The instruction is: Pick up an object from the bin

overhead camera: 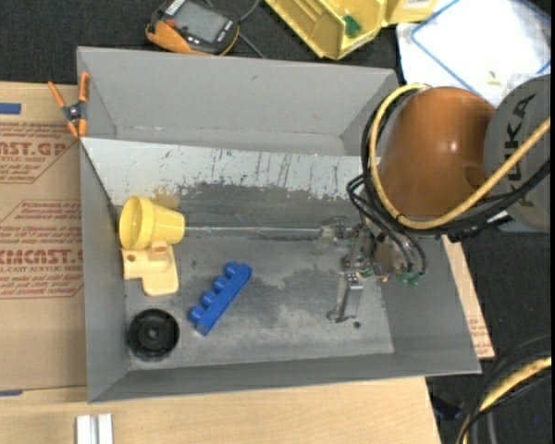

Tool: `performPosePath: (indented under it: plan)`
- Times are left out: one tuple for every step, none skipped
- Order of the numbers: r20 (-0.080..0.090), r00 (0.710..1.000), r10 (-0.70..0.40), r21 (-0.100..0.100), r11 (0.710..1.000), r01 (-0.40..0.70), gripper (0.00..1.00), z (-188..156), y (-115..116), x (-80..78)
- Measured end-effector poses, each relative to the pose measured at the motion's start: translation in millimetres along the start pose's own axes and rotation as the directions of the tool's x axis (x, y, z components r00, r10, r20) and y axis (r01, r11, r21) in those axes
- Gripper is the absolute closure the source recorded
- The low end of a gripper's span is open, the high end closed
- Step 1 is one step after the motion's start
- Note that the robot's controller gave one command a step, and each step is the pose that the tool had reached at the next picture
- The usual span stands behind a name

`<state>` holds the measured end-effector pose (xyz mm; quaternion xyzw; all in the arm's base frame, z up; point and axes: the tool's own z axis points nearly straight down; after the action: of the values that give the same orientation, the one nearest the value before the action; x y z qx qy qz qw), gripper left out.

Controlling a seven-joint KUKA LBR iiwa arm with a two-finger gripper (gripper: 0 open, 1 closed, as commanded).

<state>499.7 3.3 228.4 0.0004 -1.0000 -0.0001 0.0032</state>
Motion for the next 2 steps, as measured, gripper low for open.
performPosePath:
  plan:
    - [0.008,1.0,0.0,0.0,1.0,0.0,0.0,-3.5,0.0,-1.6]
    - [0.014,0.994,-0.108,0.002,0.994,0.108,0.0,112.0,-15.5,-66.6]
